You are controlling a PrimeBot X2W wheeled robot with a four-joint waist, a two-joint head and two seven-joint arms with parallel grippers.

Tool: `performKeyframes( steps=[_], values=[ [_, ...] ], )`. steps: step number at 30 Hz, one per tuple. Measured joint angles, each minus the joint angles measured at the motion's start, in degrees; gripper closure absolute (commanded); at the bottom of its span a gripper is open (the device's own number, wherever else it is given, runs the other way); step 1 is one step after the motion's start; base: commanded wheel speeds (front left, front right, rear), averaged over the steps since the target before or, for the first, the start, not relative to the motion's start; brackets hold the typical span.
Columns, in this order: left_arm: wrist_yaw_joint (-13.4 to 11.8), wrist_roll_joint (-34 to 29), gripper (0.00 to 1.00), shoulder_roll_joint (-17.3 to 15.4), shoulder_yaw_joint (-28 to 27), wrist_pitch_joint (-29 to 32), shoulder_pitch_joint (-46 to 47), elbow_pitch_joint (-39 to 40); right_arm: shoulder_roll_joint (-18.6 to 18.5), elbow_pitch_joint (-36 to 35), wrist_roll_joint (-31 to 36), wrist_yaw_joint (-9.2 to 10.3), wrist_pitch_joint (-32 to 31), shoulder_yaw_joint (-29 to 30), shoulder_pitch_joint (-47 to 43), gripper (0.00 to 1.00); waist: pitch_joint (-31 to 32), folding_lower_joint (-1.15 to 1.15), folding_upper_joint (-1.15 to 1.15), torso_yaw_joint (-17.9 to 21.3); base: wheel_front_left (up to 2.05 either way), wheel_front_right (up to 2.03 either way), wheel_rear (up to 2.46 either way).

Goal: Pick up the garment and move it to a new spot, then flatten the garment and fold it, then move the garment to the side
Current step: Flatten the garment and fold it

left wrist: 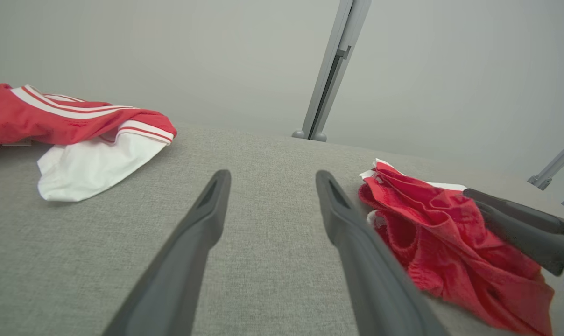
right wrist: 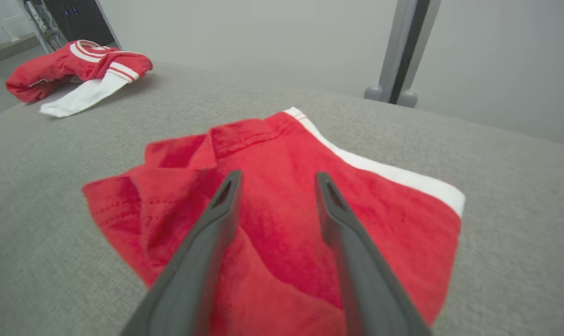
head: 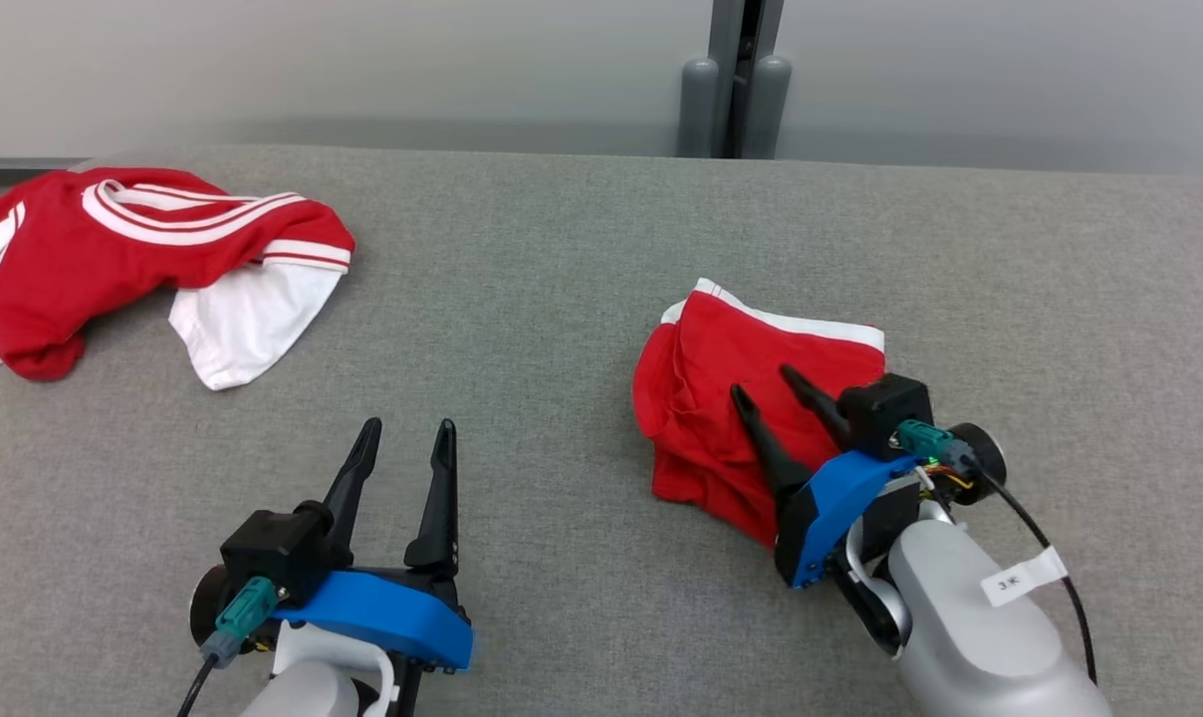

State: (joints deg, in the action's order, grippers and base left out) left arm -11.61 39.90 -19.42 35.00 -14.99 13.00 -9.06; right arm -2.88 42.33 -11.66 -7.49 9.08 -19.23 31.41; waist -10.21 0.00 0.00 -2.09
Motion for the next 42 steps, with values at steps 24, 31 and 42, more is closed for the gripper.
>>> performKeyframes(
  steps=[24, 31, 42],
  values=[
    [2.5, -4.2, 0.0, 2.7, -4.9, 0.0, 0.0, -2.4, 0.1, 1.0, -1.3, 0.0, -0.2, -26.6, 2.1, 0.88, -0.2, 0.0, 0.0, 0.4, 0.0, 0.0, 0.0],
    [3.2, -5.2, 0.0, 3.2, -6.1, 0.0, -0.5, -3.0, 0.1, -2.7, -2.3, 0.0, 2.1, -24.8, 1.2, 0.76, 0.5, 0.0, 0.0, 1.6, 0.0, 0.0, 0.0],
    [3.4, -9.0, 0.0, 3.0, -6.7, 0.0, -1.0, -3.6, 0.1, -8.3, -1.8, 0.0, 5.1, -7.3, -4.3, 0.0, 3.4, 0.0, 0.0, 3.0, 0.0, 0.0, 0.0]
  ],
)
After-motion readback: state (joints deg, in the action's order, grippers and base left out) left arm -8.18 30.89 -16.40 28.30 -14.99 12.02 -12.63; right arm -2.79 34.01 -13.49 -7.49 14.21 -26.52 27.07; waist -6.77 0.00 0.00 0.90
